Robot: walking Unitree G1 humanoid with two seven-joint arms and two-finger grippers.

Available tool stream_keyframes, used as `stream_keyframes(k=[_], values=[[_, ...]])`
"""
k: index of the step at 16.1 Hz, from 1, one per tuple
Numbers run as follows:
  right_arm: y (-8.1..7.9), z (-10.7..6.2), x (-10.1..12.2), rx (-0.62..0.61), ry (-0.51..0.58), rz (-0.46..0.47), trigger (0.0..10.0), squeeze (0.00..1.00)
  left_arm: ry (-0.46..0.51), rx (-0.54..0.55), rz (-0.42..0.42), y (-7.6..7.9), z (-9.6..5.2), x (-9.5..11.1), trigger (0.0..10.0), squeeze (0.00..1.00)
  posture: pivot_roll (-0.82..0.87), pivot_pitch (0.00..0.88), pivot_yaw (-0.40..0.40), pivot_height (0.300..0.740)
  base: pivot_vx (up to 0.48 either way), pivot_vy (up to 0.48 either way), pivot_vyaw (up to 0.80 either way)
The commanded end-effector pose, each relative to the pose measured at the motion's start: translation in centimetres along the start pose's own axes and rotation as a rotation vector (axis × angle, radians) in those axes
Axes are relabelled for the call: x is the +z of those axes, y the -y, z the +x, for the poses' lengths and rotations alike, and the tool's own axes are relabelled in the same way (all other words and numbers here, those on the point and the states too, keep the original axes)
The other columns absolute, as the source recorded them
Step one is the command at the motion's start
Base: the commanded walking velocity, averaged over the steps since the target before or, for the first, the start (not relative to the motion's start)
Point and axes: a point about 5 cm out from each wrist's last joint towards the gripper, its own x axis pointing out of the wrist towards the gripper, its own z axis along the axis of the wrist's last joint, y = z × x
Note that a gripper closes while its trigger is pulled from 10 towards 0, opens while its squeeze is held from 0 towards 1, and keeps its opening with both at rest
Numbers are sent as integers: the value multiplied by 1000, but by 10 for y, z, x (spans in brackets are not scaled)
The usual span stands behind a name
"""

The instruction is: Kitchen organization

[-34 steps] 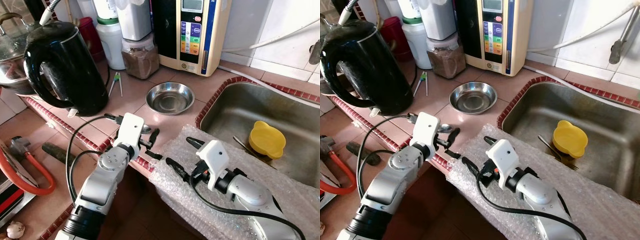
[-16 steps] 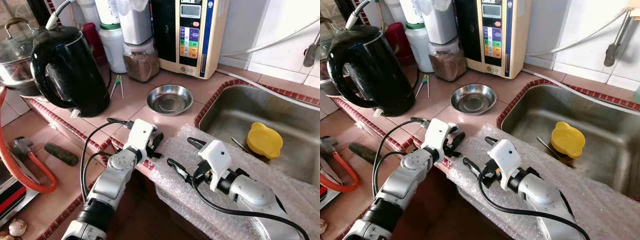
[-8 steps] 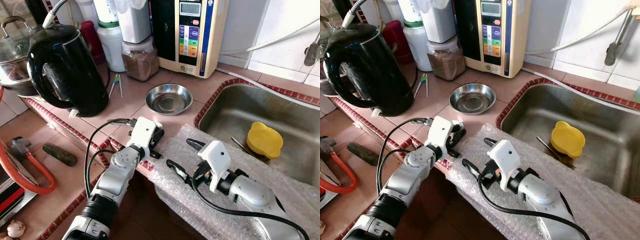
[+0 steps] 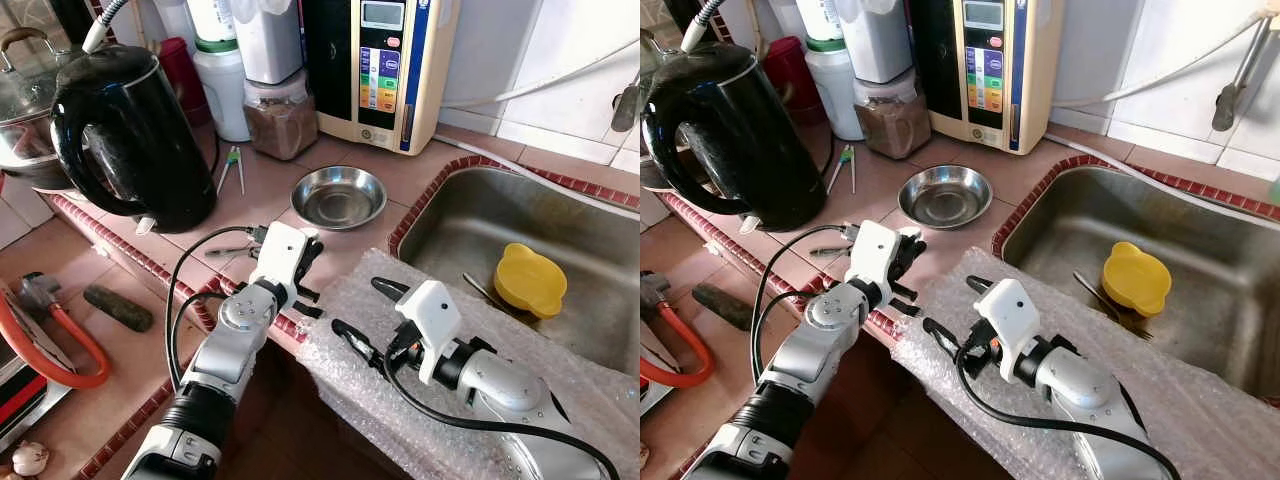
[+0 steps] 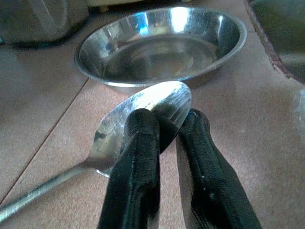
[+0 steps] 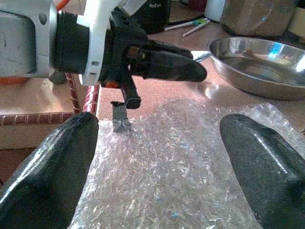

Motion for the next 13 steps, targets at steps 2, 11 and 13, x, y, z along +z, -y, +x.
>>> stream_keyframes(k=[2,11,13], values=[[0,0,5,-7,17,-10,10000,35,11,9,-21,-2,0,2,0,0,-167,54,111,740,0,0,0],[7,4,3,-74,21,-26,10000,12,275,-52,49,-1,-5,55,0,0,-156,37,115,740,0,0,0],[9,6,4,-93,28,-28,10000,8,349,-75,53,4,-7,71,0,0,-156,31,114,740,0,0,0]])
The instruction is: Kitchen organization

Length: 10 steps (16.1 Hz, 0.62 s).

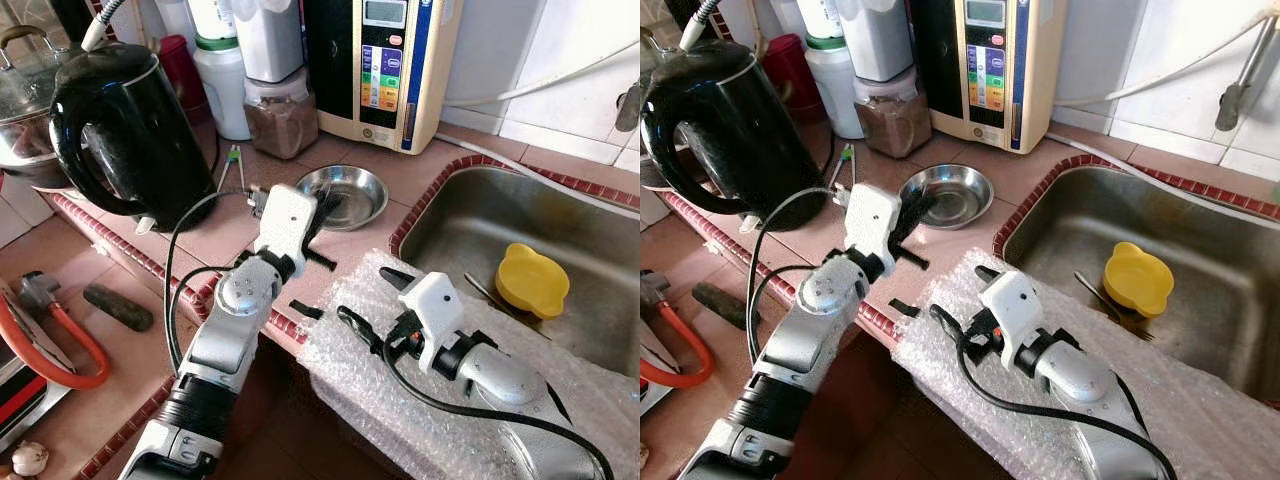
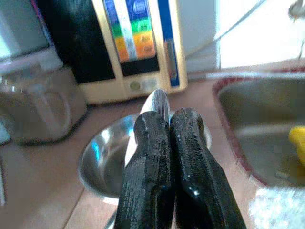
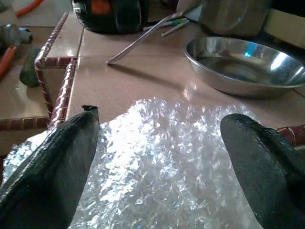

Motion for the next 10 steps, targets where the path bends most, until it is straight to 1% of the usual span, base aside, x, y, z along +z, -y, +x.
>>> stream_keyframes(k=[1,2,4,7,9,10], values=[[2,2,4,-12,23,-13,10000,16,61,-10,13,-1,3,14,0,0,-156,31,114,740,0,0,0],[3,3,4,-18,24,-15,10000,4,80,-14,17,0,4,17,0,0,-158,22,116,740,0,0,0],[6,4,4,-47,26,-20,10000,4,133,-23,-2,2,8,30,0,0,-158,22,116,740,0,0,0],[9,5,2,-70,19,-27,10000,0,171,-48,-12,6,12,40,0,0,-160,13,117,740,0,0,0],[12,6,2,-93,21,-29,10000,0,207,-75,-67,10,14,50,0,0,-158,14,118,740,0,0,0],[13,7,2,-107,22,-28,10000,0,204,-85,-116,13,16,53,0,0,-158,14,118,740,0,0,0]])
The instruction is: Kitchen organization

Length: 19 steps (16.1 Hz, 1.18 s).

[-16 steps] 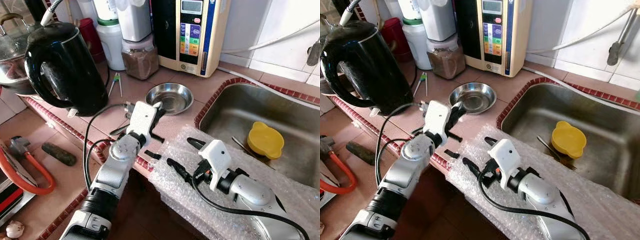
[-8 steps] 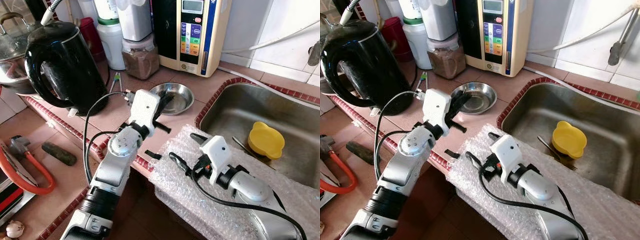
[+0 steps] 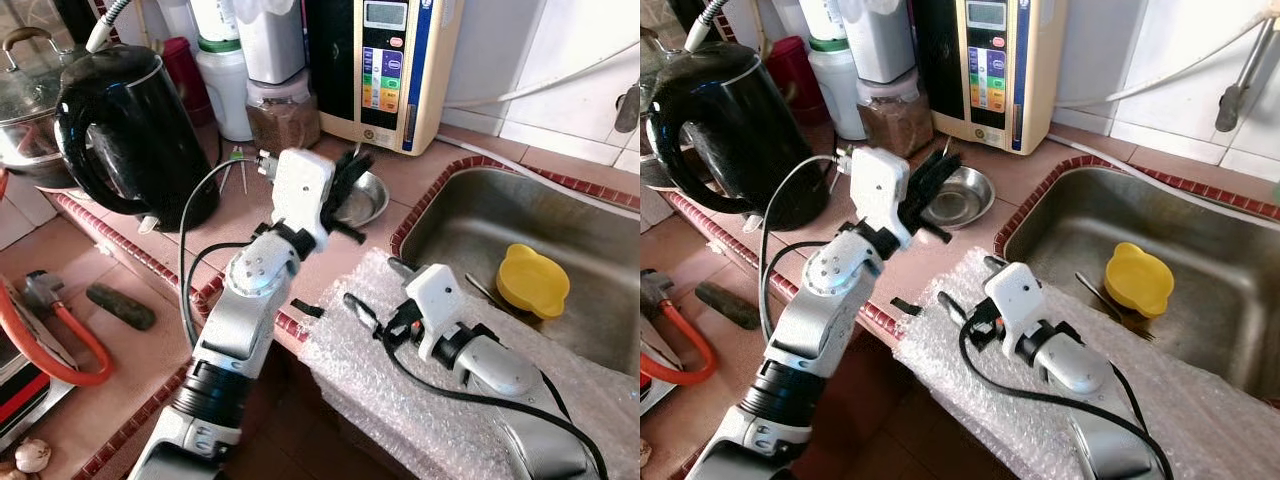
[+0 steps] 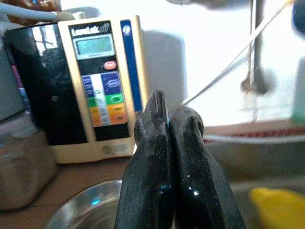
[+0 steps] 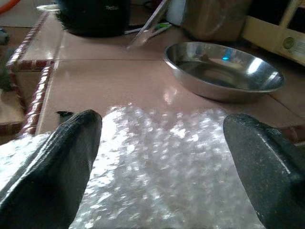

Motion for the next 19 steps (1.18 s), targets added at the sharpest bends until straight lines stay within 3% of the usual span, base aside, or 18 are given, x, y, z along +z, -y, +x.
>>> stream_keyframes(k=[1,2,5,9,12,14,15,17,19], values=[[3,2,2,-19,13,-7,10000,0,31,-17,-21,0,3,11,0,0,-157,16,117,740,0,0,0],[5,4,3,-45,23,-7,10000,0,50,-64,-43,7,6,16,0,0,-157,16,117,740,0,0,0],[17,6,7,-136,54,0,10000,0,44,-136,-212,19,10,20,0,0,-157,21,119,740,0,0,0],[32,5,8,-253,74,-6,10000,0,15,-149,-370,20,9,22,0,0,-147,33,117,740,0,0,0],[32,15,12,-257,97,-4,10000,0,8,-144,-424,18,8,24,0,0,-141,33,119,740,0,0,0],[24,24,16,-202,117,30,10000,0,3,-144,-465,18,8,25,0,0,-136,32,121,740,0,0,0],[11,27,16,-95,125,70,10000,0,2,-142,-479,18,8,26,0,0,-135,33,122,740,0,0,0],[-1,28,16,-12,127,71,10000,0,-2,-148,-491,19,8,28,0,0,-133,34,121,740,0,0,0],[-1,27,14,2,120,75,10000,0,-7,-154,-498,20,7,28,0,0,-133,35,121,740,0,0,0]])
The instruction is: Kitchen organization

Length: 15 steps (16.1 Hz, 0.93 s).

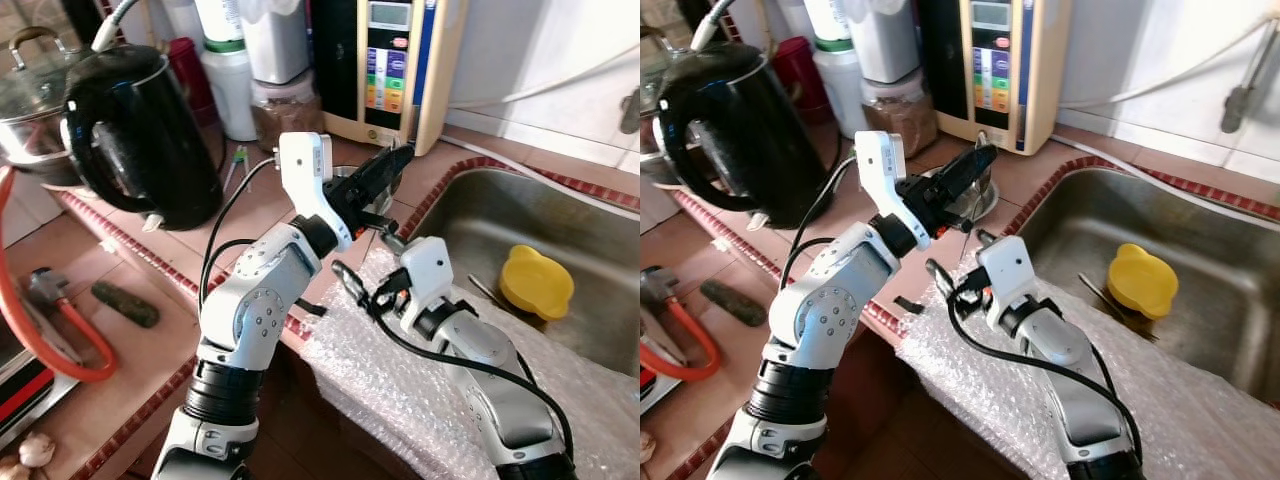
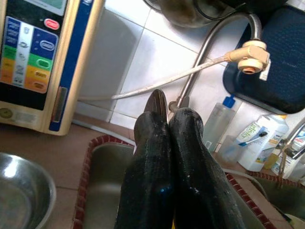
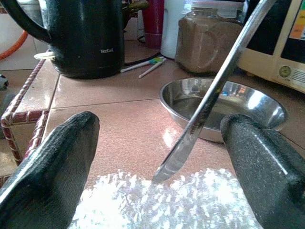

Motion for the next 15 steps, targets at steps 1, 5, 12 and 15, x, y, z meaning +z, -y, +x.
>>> stream_keyframes(k=[1,5,12,15], values=[[-1,0,1,15,2,12,10000,0,30,-26,18,6,1,11,0,0,-131,36,120,740,0,0,0],[17,16,6,-140,34,10,10000,0,20,-19,-22,6,1,9,0,0,-138,36,133,740,0,0,0],[22,27,11,-177,68,49,0,0,13,-10,-28,4,0,8,0,0,-132,33,135,740,0,0,0],[25,24,7,-197,63,66,0,0,14,-4,-32,3,-1,9,0,0,-132,33,134,740,0,0,0]])
